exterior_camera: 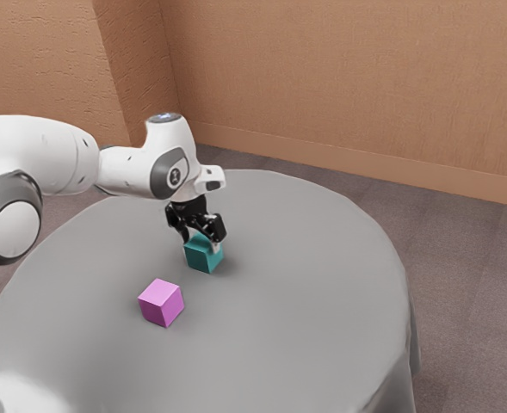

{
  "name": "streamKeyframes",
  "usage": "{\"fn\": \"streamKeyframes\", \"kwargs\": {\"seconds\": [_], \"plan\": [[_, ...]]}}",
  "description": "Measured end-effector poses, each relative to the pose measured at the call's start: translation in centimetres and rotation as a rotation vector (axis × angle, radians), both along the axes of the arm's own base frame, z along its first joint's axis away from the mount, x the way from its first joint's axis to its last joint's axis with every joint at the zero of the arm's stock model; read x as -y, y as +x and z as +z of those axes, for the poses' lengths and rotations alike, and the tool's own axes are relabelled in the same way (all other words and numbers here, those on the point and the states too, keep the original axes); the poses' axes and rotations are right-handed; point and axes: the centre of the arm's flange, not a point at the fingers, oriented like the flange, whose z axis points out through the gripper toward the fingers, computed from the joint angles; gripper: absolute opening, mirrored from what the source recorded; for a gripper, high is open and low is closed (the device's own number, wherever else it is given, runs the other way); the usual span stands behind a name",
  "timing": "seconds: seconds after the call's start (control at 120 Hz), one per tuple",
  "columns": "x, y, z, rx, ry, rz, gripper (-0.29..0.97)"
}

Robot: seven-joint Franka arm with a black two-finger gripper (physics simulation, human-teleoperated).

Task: Pick up the blue block with one arm, and put the blue block on the pink block with one arm

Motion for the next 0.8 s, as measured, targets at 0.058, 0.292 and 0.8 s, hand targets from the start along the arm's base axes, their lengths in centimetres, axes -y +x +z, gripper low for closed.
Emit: {"fn": "streamKeyframes", "kwargs": {"seconds": [0.058, 0.292, 0.8], "plan": [[0.0, 0.1, -0.8, -0.007, -0.007, -0.005, 0.68], [-0.1, 0.3, -3.0, -0.028, -0.031, -0.015, 0.68], [0.1, -3.8, 3.6, 0.009, -0.065, -0.002, 0.31]]}}
